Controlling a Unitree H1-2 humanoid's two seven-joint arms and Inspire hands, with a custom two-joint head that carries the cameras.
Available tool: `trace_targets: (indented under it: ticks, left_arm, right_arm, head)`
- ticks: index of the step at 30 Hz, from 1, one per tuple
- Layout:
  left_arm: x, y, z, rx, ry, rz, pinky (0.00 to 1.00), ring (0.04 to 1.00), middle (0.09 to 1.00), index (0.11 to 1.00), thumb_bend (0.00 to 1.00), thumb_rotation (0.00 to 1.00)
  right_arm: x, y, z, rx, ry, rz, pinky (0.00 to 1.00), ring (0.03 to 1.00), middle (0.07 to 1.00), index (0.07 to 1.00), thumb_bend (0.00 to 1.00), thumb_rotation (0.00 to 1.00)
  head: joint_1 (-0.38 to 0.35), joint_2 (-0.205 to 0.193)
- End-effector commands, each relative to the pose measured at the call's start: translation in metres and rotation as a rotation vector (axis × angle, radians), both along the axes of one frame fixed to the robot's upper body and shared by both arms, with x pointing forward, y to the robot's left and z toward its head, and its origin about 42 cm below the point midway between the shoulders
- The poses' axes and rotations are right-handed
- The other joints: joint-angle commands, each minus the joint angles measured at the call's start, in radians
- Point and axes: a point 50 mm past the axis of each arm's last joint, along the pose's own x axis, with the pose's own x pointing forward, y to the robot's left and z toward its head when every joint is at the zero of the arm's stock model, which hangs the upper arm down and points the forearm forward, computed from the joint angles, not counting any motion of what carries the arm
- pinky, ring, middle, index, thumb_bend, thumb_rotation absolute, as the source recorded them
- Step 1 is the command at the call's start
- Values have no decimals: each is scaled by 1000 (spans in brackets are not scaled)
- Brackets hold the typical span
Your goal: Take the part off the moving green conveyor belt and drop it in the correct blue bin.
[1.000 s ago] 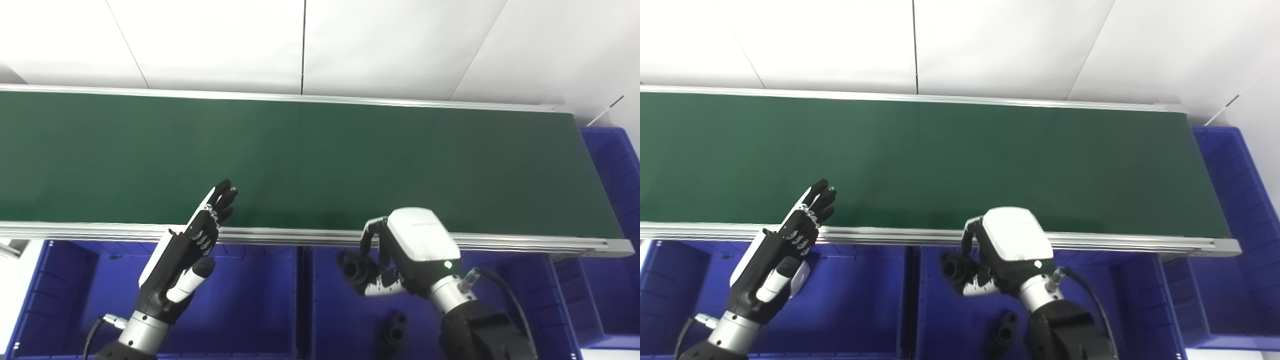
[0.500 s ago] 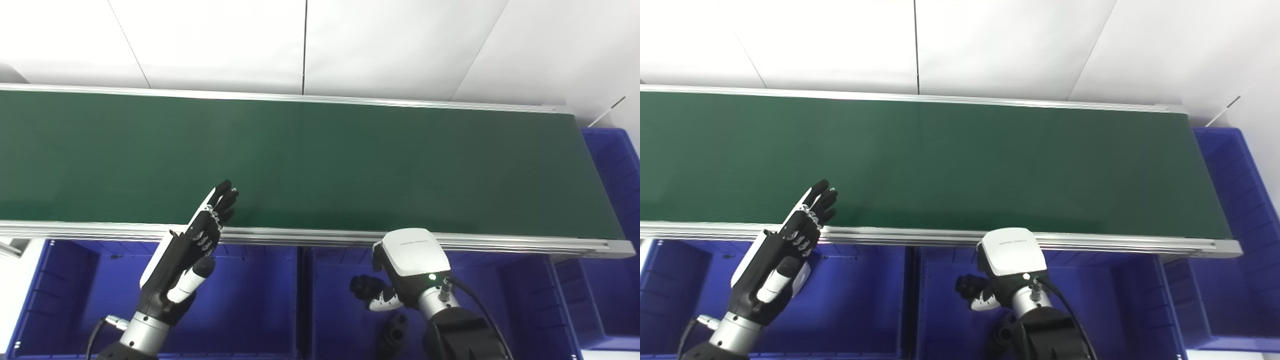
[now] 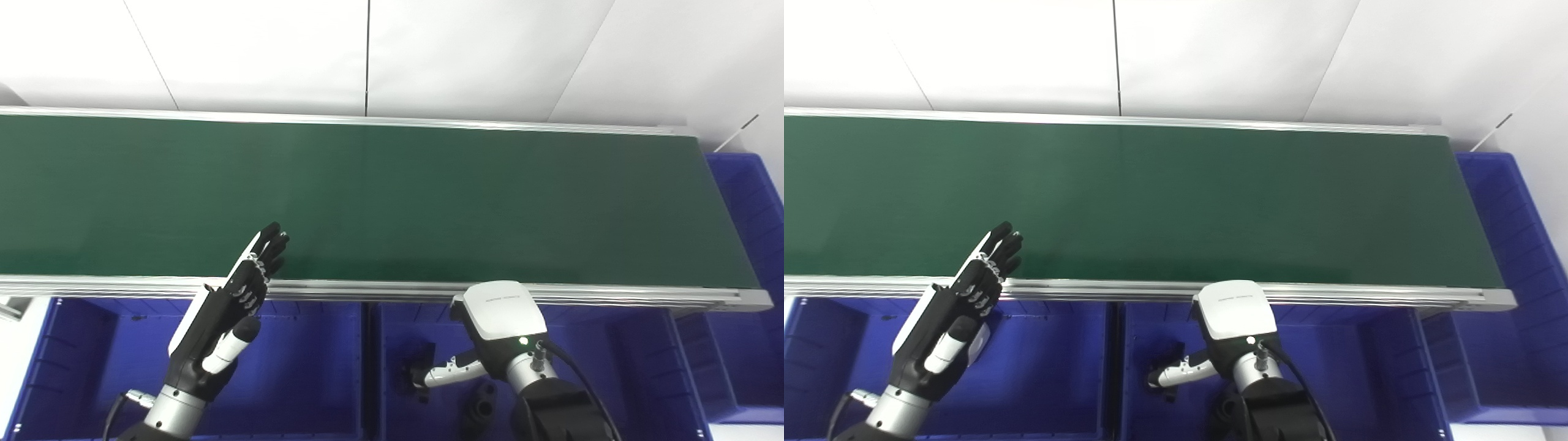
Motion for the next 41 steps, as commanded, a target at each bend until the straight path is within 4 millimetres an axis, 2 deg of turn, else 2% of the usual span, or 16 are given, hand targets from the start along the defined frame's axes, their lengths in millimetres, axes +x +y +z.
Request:
trace_targets:
  ticks: [1, 2, 4, 5, 6, 8, 10, 11, 13, 18, 25, 29, 36, 41]
  left_arm:
    - [0, 0, 9, -12, -31, -12, 1000, 1000, 974, 1000, 717, 787]
    - [1, 1, 10, -14, -28, -11, 1000, 1000, 974, 998, 720, 775]
    - [1, 1, 11, -14, -27, -10, 1000, 1000, 975, 998, 708, 767]
    - [1, 1, 11, -13, -29, -10, 1000, 1000, 975, 997, 704, 766]
    - [2, 1, 11, -10, -27, -10, 1000, 1000, 975, 997, 701, 765]
    - [2, 0, 11, -6, -24, -10, 1000, 1000, 975, 994, 705, 766]
    - [3, 0, 11, -7, -32, -14, 1000, 1000, 972, 991, 700, 771]
    - [4, 0, 11, -6, -33, -16, 1000, 1000, 972, 993, 701, 774]
    - [5, -1, 11, -4, -34, -18, 1000, 1000, 973, 994, 703, 777]
    - [6, -2, 15, 6, -36, -20, 1000, 1000, 973, 996, 695, 781]
    - [8, -1, 14, 2, -34, -15, 1000, 1000, 970, 991, 702, 777]
    - [9, -3, 14, 17, -35, -27, 1000, 1000, 978, 1000, 705, 794]
    - [2, -11, 8, 18, -30, -9, 1000, 1000, 966, 989, 711, 801]
    - [-5, -20, 2, 13, -25, -2, 1000, 1000, 971, 982, 724, 800]
  right_arm:
    - [-3, 12, 23, 209, -105, 1, 425, 560, 662, 642, 907, 831]
    - [-5, 16, 28, 300, -127, -9, 415, 536, 622, 619, 829, 844]
    - [-10, 24, 36, 477, -167, -38, 404, 508, 582, 601, 770, 852]
    - [-11, 26, 38, 531, -175, -51, 403, 504, 577, 599, 762, 856]
    - [-15, 33, 40, 726, -148, -122, 402, 501, 572, 597, 755, 859]
    - [-19, 41, 41, 990, -102, -229, 409, 501, 579, 612, 756, 827]
    - [-24, 49, 37, 1246, -37, -357, 476, 560, 622, 634, 773, 814]
    - [-26, 53, 32, 1349, -13, -408, 549, 619, 665, 664, 785, 854]
    - [-30, 59, 21, 1468, 0, -459, 590, 652, 691, 688, 775, 896]
    - [-35, 62, -1, 1509, -5, -430, 658, 709, 747, 751, 759, 995]
    - [-32, 59, -20, 1504, 6, -401, 679, 731, 767, 760, 788, 1000]
    - [-32, 56, -29, 1491, -4, -408, 688, 738, 780, 771, 759, 1000]
    - [-35, 51, -39, 1481, -7, -403, 691, 745, 789, 775, 769, 1000]
    - [-43, 43, -46, 1461, -10, -398, 756, 779, 818, 799, 779, 1000]
  head:
    - [-6, 4]
    - [-9, 6]
    - [-10, 11]
    - [-10, 11]
    - [-9, 16]
    - [-9, 16]
    - [-9, 27]
    - [-11, 28]
    - [-12, 30]
    - [-14, 39]
    - [-25, 41]
    - [-12, 33]
    - [64, 1]
    - [115, -19]
